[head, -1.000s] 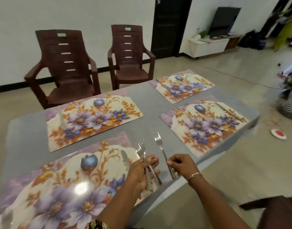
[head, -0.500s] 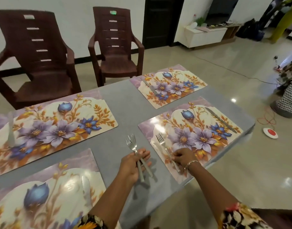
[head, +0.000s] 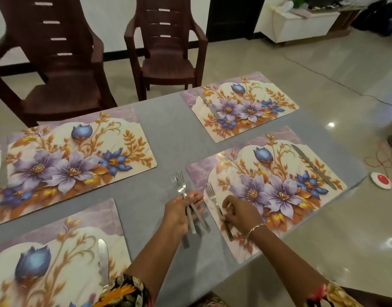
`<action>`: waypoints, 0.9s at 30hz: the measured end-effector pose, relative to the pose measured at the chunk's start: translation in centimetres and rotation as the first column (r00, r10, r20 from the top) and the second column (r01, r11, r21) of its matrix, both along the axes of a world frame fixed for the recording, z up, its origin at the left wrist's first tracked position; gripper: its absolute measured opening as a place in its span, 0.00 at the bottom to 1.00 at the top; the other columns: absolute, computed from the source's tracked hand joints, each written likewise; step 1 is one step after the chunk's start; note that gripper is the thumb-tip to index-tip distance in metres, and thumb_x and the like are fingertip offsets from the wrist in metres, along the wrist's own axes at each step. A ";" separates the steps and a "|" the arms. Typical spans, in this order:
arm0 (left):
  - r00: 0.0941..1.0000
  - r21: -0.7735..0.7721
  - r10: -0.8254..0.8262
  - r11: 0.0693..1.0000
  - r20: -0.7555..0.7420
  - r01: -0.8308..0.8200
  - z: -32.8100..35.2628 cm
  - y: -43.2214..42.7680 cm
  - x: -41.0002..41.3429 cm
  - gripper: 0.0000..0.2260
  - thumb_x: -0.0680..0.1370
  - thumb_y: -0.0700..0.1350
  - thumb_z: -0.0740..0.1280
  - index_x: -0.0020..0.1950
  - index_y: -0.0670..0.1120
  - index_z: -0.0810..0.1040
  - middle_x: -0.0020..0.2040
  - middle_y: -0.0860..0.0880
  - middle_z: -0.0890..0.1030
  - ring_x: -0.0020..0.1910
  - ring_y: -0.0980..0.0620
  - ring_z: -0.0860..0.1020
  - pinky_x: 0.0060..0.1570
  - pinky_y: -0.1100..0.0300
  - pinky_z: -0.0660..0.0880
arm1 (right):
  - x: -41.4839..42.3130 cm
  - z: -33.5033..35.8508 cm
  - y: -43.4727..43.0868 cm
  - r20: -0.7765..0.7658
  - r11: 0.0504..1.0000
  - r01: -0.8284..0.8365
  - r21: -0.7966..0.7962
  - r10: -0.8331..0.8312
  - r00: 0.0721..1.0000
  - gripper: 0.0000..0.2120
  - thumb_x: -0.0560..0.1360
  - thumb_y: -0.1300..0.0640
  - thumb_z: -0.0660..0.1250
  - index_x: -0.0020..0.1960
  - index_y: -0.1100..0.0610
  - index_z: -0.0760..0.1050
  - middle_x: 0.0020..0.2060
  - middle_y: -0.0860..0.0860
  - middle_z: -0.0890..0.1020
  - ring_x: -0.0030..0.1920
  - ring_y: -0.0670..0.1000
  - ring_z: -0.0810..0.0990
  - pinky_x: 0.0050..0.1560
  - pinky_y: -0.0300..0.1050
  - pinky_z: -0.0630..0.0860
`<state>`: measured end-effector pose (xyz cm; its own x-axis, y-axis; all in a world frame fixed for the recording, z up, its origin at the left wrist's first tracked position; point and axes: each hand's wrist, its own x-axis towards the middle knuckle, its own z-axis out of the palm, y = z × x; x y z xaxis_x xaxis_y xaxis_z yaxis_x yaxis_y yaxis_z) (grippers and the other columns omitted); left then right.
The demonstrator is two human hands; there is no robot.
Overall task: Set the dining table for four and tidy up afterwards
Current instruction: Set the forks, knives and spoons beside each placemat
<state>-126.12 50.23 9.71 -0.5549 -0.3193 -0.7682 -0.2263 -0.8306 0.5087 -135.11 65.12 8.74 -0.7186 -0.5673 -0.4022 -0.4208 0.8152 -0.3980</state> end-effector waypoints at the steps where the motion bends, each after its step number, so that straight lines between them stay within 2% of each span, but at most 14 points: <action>1: 1.000 -0.002 0.006 1.000 -0.001 -0.006 0.0 0.0 -0.1 0.06 0.79 0.33 0.60 0.52 0.35 0.76 0.46 0.40 0.82 0.44 0.45 0.81 0.41 0.53 0.77 | -0.1 0.2 -0.2 -0.001 0.998 -0.053 -0.019 0.053 0.999 0.17 0.71 0.56 0.70 0.58 0.53 0.73 0.44 0.49 0.75 0.47 0.51 0.76 0.39 0.40 0.67; 3: 1.000 -0.004 0.018 1.000 -0.005 -0.018 0.2 0.1 -0.3 0.08 0.79 0.33 0.60 0.56 0.35 0.75 0.49 0.39 0.81 0.47 0.44 0.80 0.43 0.53 0.77 | -0.3 0.4 -0.6 -0.036 0.971 -0.234 0.038 0.235 0.971 0.29 0.72 0.54 0.69 0.70 0.50 0.64 0.56 0.52 0.72 0.55 0.52 0.74 0.47 0.41 0.69; 5: 1.000 -0.006 0.018 1.000 -0.007 -0.018 0.5 0.1 -0.5 0.08 0.79 0.33 0.59 0.56 0.35 0.75 0.51 0.38 0.80 0.49 0.43 0.80 0.45 0.52 0.76 | -0.4 0.5 -1.1 -0.078 0.930 -0.349 0.119 0.359 0.930 0.33 0.73 0.52 0.68 0.74 0.49 0.58 0.59 0.54 0.69 0.57 0.53 0.71 0.49 0.41 0.69; 11: 0.999 -0.029 0.038 0.999 -0.005 -0.038 0.5 0.2 -1.0 0.08 0.79 0.33 0.61 0.56 0.35 0.76 0.52 0.38 0.81 0.52 0.41 0.80 0.51 0.50 0.76 | -0.4 0.1 -0.2 -0.071 0.892 -0.430 0.139 0.442 0.894 0.31 0.76 0.53 0.63 0.75 0.49 0.54 0.59 0.55 0.71 0.59 0.53 0.68 0.53 0.43 0.66; 16: 0.999 -0.041 0.042 0.998 0.003 -0.042 0.3 1.0 -1.4 0.07 0.78 0.34 0.62 0.53 0.36 0.77 0.49 0.40 0.82 0.49 0.45 0.82 0.47 0.53 0.78 | -0.2 -0.3 0.5 -0.064 0.889 -0.450 0.087 0.456 0.888 0.31 0.75 0.52 0.64 0.75 0.48 0.55 0.57 0.54 0.72 0.56 0.52 0.69 0.50 0.43 0.66; 17: 0.999 -0.044 0.037 0.998 0.000 -0.037 0.2 1.3 -1.6 0.07 0.78 0.34 0.62 0.53 0.36 0.77 0.49 0.40 0.82 0.48 0.45 0.82 0.46 0.54 0.79 | -0.3 -0.5 0.7 -0.056 0.900 -0.434 0.038 0.436 0.898 0.31 0.75 0.52 0.65 0.74 0.49 0.56 0.54 0.54 0.73 0.52 0.50 0.69 0.48 0.43 0.66; 19: 0.999 -0.040 0.033 0.999 -0.014 -0.034 0.2 1.8 -1.9 0.07 0.78 0.33 0.61 0.54 0.35 0.76 0.49 0.39 0.82 0.47 0.45 0.82 0.44 0.55 0.79 | -0.6 -0.9 1.0 0.008 0.941 -0.297 -0.165 0.302 0.953 0.29 0.72 0.56 0.68 0.71 0.53 0.63 0.42 0.49 0.73 0.42 0.46 0.68 0.45 0.42 0.66; 21: 0.998 -0.029 0.027 0.999 -0.049 -0.029 0.4 2.3 -2.5 0.07 0.79 0.33 0.60 0.54 0.35 0.76 0.48 0.39 0.82 0.46 0.44 0.81 0.45 0.54 0.78 | -1.0 -0.7 1.5 0.044 0.932 -0.098 -0.350 0.121 0.992 0.19 0.72 0.60 0.69 0.62 0.55 0.72 0.35 0.44 0.71 0.36 0.43 0.69 0.42 0.43 0.69; 22: 0.998 -0.036 0.013 0.999 -0.069 -0.015 0.5 2.7 -2.9 0.07 0.79 0.33 0.60 0.53 0.35 0.76 0.47 0.39 0.82 0.46 0.44 0.81 0.45 0.54 0.77 | -1.4 -0.4 1.9 0.056 0.914 -0.023 -0.405 0.049 0.997 0.13 0.72 0.62 0.69 0.55 0.53 0.73 0.34 0.43 0.72 0.34 0.42 0.70 0.41 0.43 0.71; 24: 0.994 -0.071 -0.026 0.997 -0.102 0.018 0.6 3.6 -3.9 0.06 0.78 0.34 0.61 0.50 0.36 0.77 0.45 0.43 0.84 0.43 0.47 0.81 0.43 0.55 0.78 | -2.1 0.3 2.7 0.091 0.861 0.087 -0.502 -0.047 0.995 0.11 0.72 0.64 0.69 0.44 0.49 0.73 0.33 0.43 0.75 0.34 0.43 0.73 0.41 0.38 0.72; 25: 0.992 -0.084 -0.041 0.996 -0.123 0.030 0.7 4.1 -4.5 0.06 0.78 0.34 0.62 0.50 0.36 0.78 0.43 0.44 0.84 0.41 0.49 0.82 0.43 0.56 0.78 | -2.6 0.7 3.0 0.113 0.838 0.120 -0.533 -0.070 0.991 0.10 0.71 0.64 0.70 0.41 0.49 0.74 0.34 0.43 0.76 0.35 0.42 0.75 0.40 0.35 0.72; 27: 0.985 -0.079 -0.065 0.995 -0.161 0.053 0.8 5.5 -6.1 0.08 0.78 0.35 0.62 0.53 0.35 0.78 0.39 0.45 0.85 0.38 0.52 0.83 0.43 0.56 0.79 | -3.7 1.5 3.7 0.162 0.827 0.147 -0.543 -0.068 0.984 0.02 0.70 0.59 0.70 0.40 0.55 0.77 0.34 0.44 0.78 0.36 0.38 0.76 0.39 0.30 0.71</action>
